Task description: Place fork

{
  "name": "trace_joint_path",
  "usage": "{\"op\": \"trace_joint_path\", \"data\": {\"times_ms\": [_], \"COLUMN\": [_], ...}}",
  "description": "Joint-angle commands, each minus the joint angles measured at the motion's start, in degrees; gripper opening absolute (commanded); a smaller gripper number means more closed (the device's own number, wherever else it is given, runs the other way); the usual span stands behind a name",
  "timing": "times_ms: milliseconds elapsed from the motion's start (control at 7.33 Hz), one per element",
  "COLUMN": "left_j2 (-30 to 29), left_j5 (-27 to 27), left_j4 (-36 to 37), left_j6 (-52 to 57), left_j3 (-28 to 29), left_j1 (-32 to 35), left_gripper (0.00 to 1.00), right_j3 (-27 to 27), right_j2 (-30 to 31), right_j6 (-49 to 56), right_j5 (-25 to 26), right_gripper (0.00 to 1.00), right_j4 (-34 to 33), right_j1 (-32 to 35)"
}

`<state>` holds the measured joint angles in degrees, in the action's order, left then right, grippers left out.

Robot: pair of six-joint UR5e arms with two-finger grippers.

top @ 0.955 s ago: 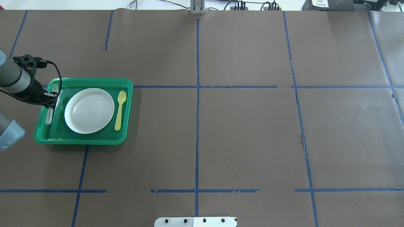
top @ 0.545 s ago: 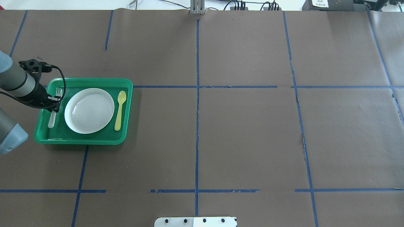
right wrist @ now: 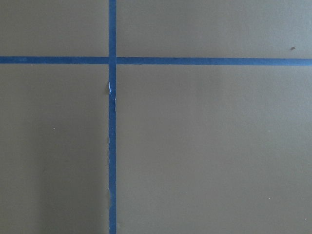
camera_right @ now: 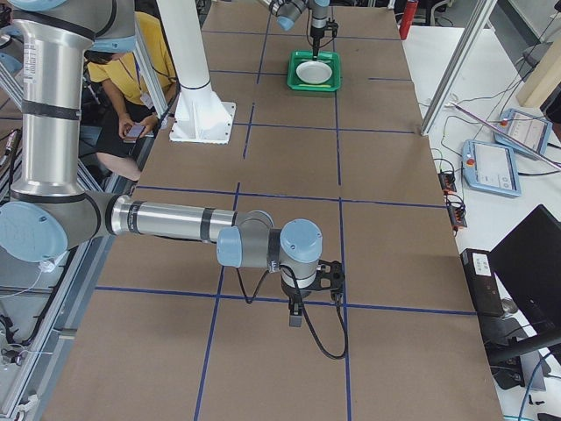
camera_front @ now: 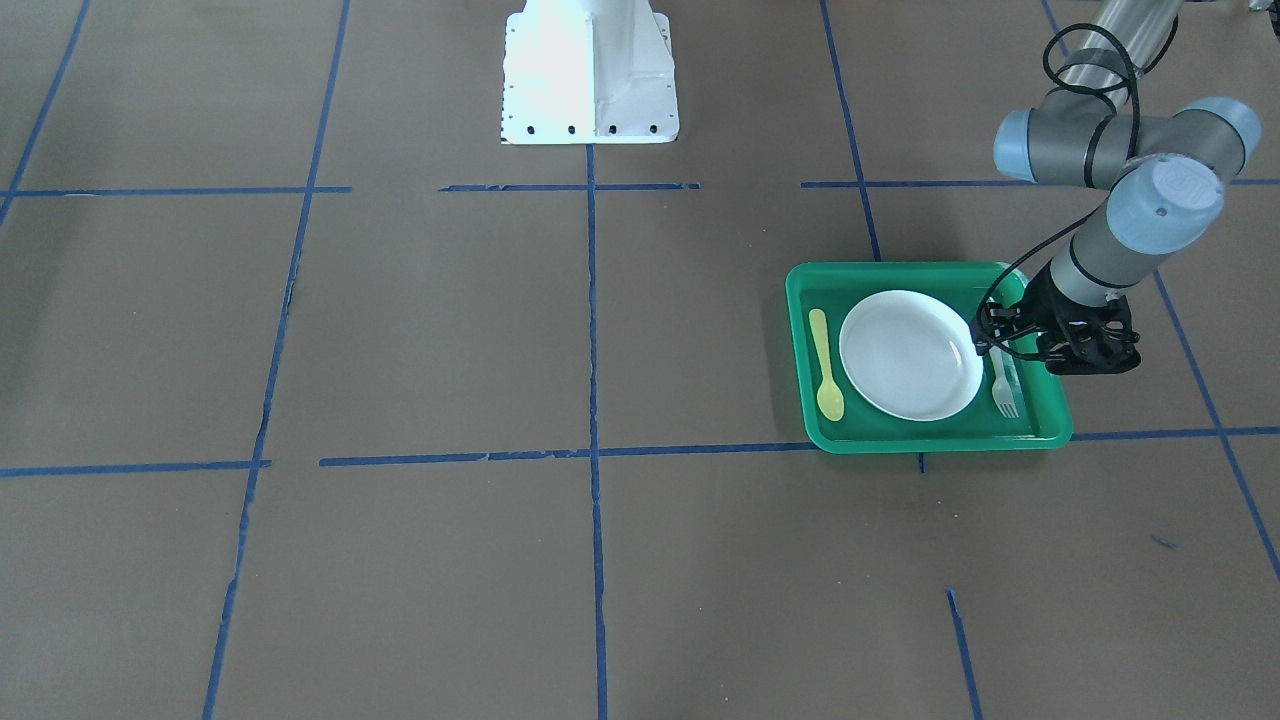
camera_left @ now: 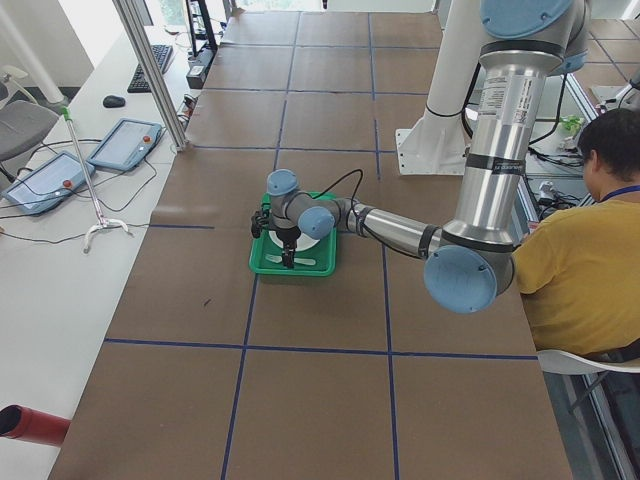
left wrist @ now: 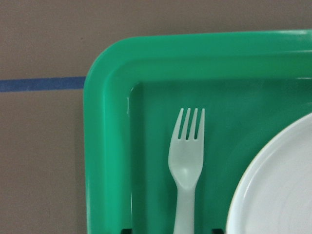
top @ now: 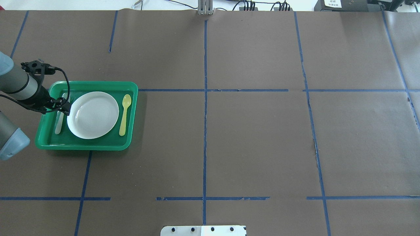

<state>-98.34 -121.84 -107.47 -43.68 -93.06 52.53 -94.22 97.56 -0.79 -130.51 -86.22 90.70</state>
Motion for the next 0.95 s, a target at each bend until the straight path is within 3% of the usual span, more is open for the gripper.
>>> {"op": "trace_joint_path", "data": {"times_ms": [0, 136, 409, 545, 818], "left_j2": [1.3, 2.5, 8.5, 10.3, 9.8], "left_j5": [-0.1, -0.2, -7.2, -7.4, -7.5], "left_j4": [0.5, 0.8, 0.7, 3.5, 16.2], "left_j6": [2.4, 9.9, 26.0, 32.4, 46.2], "left_j3": [-3.2, -3.5, -3.4, -3.5, -3.4], "left_j1": [1.9, 7.4, 18.3, 23.2, 31.3], "left_gripper": [1.00, 1.00, 1.00, 1.00, 1.00], "right_j3": [0.0, 0.0, 0.0, 0.0, 0.0], "right_j2": [0.0, 0.0, 0.0, 0.0, 0.0], "right_j6": [0.0, 0.0, 0.0, 0.0, 0.0], "right_j5": [0.0, 0.0, 0.0, 0.0, 0.0], "right_gripper": [1.00, 1.00, 1.00, 1.00, 1.00], "right_j4": [0.0, 0.0, 0.1, 0.1, 0.0], "right_j1": [0.0, 0.0, 0.0, 0.0, 0.0]}}
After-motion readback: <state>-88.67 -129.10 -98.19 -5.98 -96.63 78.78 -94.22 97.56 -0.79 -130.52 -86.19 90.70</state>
